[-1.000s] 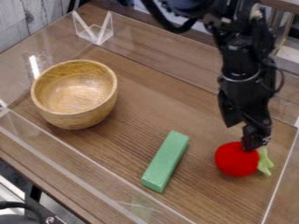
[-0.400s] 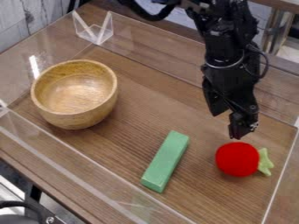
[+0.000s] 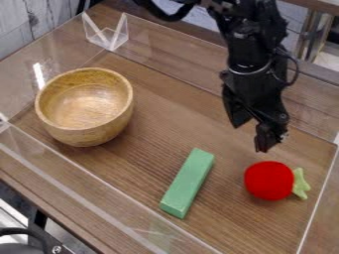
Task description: Move the red fruit to the right
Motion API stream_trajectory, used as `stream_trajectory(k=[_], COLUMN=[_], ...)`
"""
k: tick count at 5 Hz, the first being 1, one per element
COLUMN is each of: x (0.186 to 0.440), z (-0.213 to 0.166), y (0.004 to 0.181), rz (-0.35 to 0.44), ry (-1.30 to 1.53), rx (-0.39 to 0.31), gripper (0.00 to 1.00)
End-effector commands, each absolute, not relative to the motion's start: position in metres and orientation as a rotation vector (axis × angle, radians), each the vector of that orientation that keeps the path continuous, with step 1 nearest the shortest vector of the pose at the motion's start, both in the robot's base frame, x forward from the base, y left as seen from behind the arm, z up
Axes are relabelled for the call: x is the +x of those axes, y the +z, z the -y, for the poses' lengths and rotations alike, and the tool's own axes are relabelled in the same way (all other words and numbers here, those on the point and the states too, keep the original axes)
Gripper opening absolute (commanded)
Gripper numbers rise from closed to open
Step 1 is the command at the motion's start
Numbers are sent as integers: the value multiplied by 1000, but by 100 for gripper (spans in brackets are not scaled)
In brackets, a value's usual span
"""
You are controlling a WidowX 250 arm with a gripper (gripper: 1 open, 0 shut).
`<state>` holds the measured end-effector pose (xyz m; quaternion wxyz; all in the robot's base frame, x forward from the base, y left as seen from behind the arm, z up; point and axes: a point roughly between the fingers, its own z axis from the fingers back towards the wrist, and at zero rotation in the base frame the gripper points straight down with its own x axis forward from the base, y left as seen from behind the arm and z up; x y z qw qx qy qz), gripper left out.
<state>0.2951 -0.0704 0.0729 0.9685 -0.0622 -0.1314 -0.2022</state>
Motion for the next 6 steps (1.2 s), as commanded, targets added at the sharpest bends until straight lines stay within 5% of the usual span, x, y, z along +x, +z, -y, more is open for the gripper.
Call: stream_trajectory(k=[1,4,6], x=[309,330,327], z=[63,41,-8], y=[98,118,149], rz=[342,358,400], ry=[-402,-330,-201], rx=[-114,-69,-42], gripper=[100,100,100])
